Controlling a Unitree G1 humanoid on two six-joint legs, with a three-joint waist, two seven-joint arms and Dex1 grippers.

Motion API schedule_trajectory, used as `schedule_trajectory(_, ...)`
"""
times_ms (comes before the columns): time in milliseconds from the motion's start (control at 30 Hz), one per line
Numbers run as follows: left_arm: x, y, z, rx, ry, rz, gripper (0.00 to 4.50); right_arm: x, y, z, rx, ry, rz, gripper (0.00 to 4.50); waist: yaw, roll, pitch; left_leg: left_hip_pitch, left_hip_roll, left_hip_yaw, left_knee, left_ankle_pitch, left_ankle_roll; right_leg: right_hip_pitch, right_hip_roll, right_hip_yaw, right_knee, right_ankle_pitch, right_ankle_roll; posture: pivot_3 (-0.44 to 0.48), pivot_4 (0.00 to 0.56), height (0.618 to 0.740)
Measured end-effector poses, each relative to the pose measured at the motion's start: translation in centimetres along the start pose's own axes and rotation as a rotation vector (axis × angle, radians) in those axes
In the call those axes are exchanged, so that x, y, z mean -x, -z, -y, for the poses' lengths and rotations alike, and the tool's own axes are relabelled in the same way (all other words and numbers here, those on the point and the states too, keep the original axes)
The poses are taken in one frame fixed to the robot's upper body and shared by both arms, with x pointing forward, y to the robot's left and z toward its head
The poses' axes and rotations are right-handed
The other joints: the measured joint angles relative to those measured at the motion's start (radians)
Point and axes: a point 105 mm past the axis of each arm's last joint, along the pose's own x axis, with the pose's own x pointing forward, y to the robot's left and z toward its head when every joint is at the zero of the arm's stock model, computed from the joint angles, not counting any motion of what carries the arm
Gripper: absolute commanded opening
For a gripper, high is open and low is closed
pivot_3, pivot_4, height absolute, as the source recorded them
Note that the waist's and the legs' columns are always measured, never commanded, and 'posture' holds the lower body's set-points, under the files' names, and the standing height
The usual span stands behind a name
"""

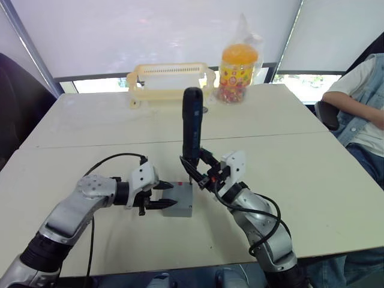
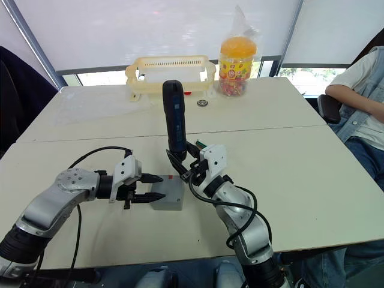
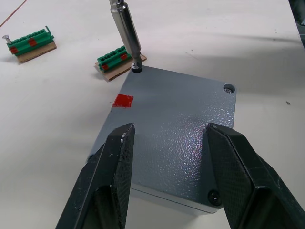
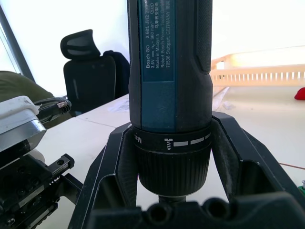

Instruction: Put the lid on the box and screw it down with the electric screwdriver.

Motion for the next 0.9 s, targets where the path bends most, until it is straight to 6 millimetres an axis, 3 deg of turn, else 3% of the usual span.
schedule_trajectory(600,0.0,0.0,0.0,0.0,-0.002,0.0,2.41,-0.1,0.44,-0.15,0.008,-0.012,0.003,1.78,0.0,0.0,0.0,0.0,0.0,0.0,0.0,0.0,0.0,0.0,0.0,0.0,0.0,0.0,0.0,0.0,0.15,0.74)
schedule_trajectory(900,0.0,-0.01,0.01,0.0,-0.001,0.0,2.41,-0.24,-0.28,0.04,-0.01,0.006,0.016,1.78,0.0,0.0,0.0,0.0,0.001,0.0,0.0,0.0,0.0,0.0,0.0,0.0,0.0,0.0,0.0,0.0,0.15,0.74)
